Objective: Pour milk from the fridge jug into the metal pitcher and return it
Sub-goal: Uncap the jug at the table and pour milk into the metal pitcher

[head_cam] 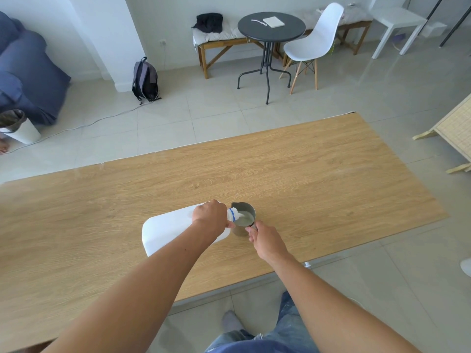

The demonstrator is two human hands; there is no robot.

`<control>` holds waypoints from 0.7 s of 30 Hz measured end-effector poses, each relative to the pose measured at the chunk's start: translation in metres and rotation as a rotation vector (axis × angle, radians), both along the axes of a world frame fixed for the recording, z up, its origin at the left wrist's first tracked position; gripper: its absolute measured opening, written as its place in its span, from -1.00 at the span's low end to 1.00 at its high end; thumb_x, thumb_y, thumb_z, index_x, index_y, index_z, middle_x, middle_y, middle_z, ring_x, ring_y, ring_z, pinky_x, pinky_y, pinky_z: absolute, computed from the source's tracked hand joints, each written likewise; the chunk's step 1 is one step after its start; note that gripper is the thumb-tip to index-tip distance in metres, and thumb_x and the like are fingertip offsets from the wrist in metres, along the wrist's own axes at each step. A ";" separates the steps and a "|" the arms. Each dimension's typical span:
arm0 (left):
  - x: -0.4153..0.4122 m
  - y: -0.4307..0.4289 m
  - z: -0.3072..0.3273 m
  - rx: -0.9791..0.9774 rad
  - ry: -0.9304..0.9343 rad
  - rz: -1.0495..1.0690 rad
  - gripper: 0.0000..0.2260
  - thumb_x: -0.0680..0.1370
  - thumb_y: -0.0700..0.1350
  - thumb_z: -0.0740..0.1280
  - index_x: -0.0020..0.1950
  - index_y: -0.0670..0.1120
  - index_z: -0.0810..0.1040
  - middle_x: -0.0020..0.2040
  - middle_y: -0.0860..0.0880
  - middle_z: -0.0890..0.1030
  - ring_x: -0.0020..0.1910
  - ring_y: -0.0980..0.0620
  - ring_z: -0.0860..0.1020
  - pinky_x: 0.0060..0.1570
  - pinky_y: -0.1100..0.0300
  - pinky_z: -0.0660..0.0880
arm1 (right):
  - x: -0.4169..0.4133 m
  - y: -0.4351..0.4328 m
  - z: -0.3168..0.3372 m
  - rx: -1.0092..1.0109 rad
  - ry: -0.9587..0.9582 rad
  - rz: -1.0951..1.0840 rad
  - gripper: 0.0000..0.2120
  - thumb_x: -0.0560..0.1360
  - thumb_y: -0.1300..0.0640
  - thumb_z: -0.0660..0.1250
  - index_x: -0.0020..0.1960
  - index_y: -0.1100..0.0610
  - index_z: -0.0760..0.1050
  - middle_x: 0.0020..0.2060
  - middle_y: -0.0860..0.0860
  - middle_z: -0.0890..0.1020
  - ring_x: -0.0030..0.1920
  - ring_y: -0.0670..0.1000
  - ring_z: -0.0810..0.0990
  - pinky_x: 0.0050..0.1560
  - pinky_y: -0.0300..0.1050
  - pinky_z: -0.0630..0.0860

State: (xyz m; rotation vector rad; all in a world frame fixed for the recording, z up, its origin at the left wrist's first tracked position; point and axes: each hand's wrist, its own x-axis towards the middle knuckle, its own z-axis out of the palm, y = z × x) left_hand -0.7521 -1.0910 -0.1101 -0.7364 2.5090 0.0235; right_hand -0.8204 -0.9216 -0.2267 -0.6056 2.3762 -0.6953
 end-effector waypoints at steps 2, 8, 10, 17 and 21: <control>0.000 -0.001 -0.001 0.003 -0.002 0.003 -0.40 0.63 0.34 0.38 0.38 -0.13 0.60 0.27 -0.06 0.67 0.25 -0.10 0.70 -0.01 0.12 0.51 | 0.001 0.000 0.001 -0.009 -0.013 -0.012 -0.68 0.80 -0.11 0.20 0.06 0.08 0.55 -0.13 -0.04 0.71 -0.13 0.05 0.73 -0.07 0.09 0.66; -0.001 0.000 -0.002 0.004 -0.004 0.008 -0.42 0.63 0.35 0.39 0.37 -0.13 0.61 0.26 -0.06 0.68 0.24 -0.09 0.70 0.01 0.12 0.54 | 0.001 0.000 0.003 -0.008 -0.029 -0.023 -0.67 0.80 -0.12 0.18 0.09 0.08 0.57 -0.10 -0.04 0.71 -0.10 0.03 0.72 -0.04 0.06 0.65; -0.001 0.000 -0.001 -0.002 -0.009 0.005 -0.41 0.63 0.35 0.39 0.37 -0.12 0.61 0.26 -0.05 0.68 0.24 -0.09 0.71 -0.02 0.13 0.52 | 0.001 0.000 0.003 -0.007 -0.025 -0.024 -0.66 0.80 -0.13 0.18 0.08 0.09 0.56 -0.11 -0.04 0.71 -0.10 0.04 0.72 -0.03 0.08 0.66; -0.002 0.002 0.000 -0.012 -0.021 0.001 -0.40 0.63 0.35 0.37 0.37 -0.13 0.61 0.25 -0.05 0.68 0.23 -0.08 0.71 -0.05 0.14 0.49 | 0.002 0.000 0.003 -0.005 -0.004 -0.023 -0.65 0.80 -0.13 0.18 0.05 0.09 0.56 -0.13 -0.04 0.70 -0.17 0.02 0.69 -0.09 0.06 0.64; -0.003 0.003 0.002 -0.012 -0.022 -0.004 -0.42 0.64 0.34 0.38 0.37 -0.13 0.62 0.26 -0.05 0.68 0.24 -0.08 0.70 -0.04 0.14 0.49 | 0.003 -0.001 0.003 -0.005 -0.014 -0.032 -0.65 0.80 -0.13 0.18 0.05 0.10 0.55 -0.12 -0.03 0.70 -0.18 0.02 0.67 -0.10 0.06 0.62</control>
